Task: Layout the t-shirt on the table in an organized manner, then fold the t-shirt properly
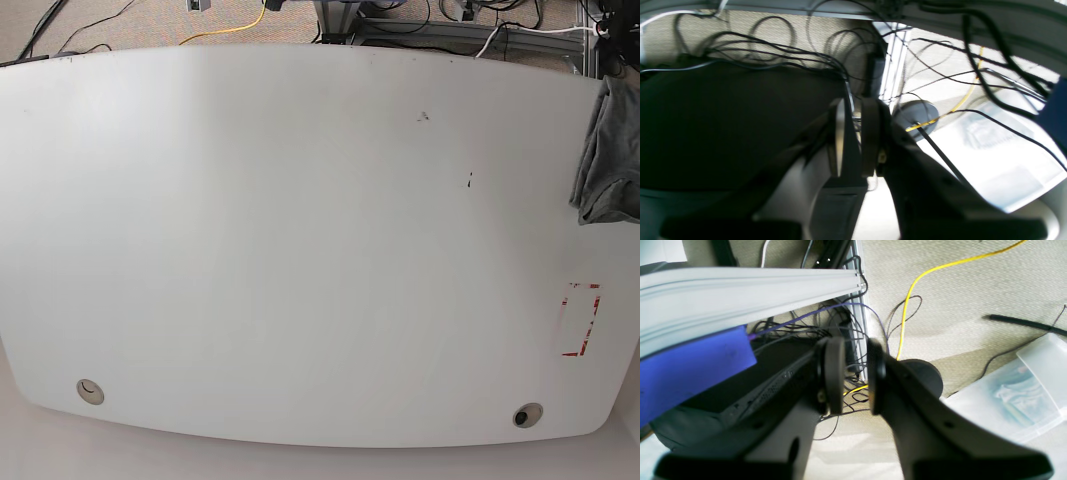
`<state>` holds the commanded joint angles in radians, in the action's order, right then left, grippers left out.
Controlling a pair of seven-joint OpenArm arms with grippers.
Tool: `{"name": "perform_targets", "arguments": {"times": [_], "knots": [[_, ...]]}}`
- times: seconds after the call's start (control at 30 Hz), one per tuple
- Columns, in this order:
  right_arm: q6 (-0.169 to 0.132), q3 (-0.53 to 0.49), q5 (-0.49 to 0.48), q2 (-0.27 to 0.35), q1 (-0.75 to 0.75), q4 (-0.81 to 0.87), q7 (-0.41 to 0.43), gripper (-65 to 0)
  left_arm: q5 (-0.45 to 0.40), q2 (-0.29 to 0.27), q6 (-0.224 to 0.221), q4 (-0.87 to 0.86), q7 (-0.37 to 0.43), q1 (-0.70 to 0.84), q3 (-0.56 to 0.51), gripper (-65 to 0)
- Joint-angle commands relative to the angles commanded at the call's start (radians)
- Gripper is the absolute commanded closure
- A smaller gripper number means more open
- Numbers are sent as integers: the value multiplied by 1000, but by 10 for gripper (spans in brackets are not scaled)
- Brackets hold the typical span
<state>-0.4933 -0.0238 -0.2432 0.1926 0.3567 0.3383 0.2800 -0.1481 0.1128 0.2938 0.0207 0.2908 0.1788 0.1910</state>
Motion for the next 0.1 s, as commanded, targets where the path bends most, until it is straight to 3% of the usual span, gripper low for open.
{"name": "perform_targets", "arguments": {"times": [0.1], "knots": [[21,-20,-2,-2,-3,0,0,-113,0,-2,0,-12,0,-18,0,-86]]}}
